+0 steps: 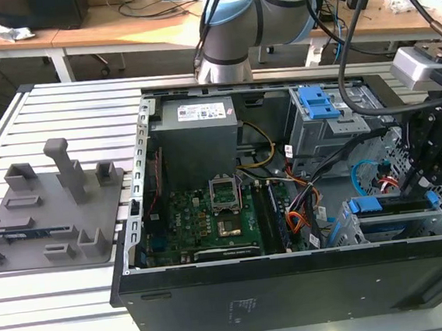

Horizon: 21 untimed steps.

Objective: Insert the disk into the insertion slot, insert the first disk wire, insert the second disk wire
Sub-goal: 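Insert the first disk wire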

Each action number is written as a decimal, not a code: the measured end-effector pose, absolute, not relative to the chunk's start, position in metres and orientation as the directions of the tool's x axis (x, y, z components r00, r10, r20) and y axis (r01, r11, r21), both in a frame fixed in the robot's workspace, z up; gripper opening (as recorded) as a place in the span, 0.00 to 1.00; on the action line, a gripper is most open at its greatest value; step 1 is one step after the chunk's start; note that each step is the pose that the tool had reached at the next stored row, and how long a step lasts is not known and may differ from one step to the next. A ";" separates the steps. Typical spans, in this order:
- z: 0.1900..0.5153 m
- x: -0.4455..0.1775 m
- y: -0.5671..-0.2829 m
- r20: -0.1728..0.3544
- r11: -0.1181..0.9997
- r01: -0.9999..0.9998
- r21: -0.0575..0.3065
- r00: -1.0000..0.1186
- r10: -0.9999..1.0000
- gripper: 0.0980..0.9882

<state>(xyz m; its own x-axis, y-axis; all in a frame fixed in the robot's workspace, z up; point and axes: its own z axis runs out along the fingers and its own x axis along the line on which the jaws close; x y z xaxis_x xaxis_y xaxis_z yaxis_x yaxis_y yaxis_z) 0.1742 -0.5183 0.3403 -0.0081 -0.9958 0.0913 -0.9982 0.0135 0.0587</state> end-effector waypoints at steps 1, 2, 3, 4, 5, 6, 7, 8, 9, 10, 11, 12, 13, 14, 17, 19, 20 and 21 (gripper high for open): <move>0.340 0.174 -0.518 0.091 0.014 -0.998 0.059 -0.008 -0.996 0.07; 0.340 0.174 -0.518 0.091 0.014 -0.998 0.059 -0.008 -0.996 0.07; 0.339 0.174 -0.518 0.091 0.014 -0.998 0.059 -0.008 -0.996 0.07; 0.338 0.174 -0.518 0.091 0.014 -0.998 0.059 -0.008 -0.996 0.07; 0.337 0.174 -0.518 0.091 0.014 -0.998 0.059 -0.008 -0.996 0.07; 0.337 0.174 -0.518 0.091 0.014 -0.998 0.059 -0.008 -0.996 0.07; 0.336 0.174 -0.518 0.092 0.014 -0.998 0.059 -0.008 -0.996 0.07; 0.335 0.175 -0.518 0.092 0.014 -0.998 0.059 -0.008 -0.996 0.07; 0.334 0.175 -0.518 0.091 0.014 -0.998 0.059 -0.008 -0.996 0.08; 0.336 0.175 -0.518 0.090 0.013 -0.998 0.059 -0.008 -0.996 0.08; 0.340 0.175 -0.518 0.091 0.014 -0.998 0.059 -0.008 -0.996 0.22; 0.345 0.175 -0.518 0.091 0.014 -0.998 0.059 -0.008 -0.996 0.22; 0.350 0.175 -0.518 0.091 0.014 -0.998 0.059 -0.008 -0.996 0.29; 0.355 0.175 -0.518 0.092 0.014 -0.998 0.059 -0.008 -0.996 0.29; 0.379 0.175 -0.515 0.096 0.014 -0.998 0.059 -0.008 -0.995 0.56; 0.379 0.175 -0.515 0.098 0.014 -0.998 0.059 -0.008 -0.995 0.70; 0.379 0.175 -0.515 0.098 0.014 -0.998 0.059 -0.008 -0.995 0.70; 0.379 0.175 -0.515 0.099 0.014 -0.998 0.059 -0.008 -0.995 0.70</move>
<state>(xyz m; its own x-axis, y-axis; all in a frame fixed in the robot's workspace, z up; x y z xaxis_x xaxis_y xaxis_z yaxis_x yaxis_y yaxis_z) 0.1745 -0.5148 0.3795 -0.0082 -0.9951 0.0989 -0.9982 0.0141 0.0588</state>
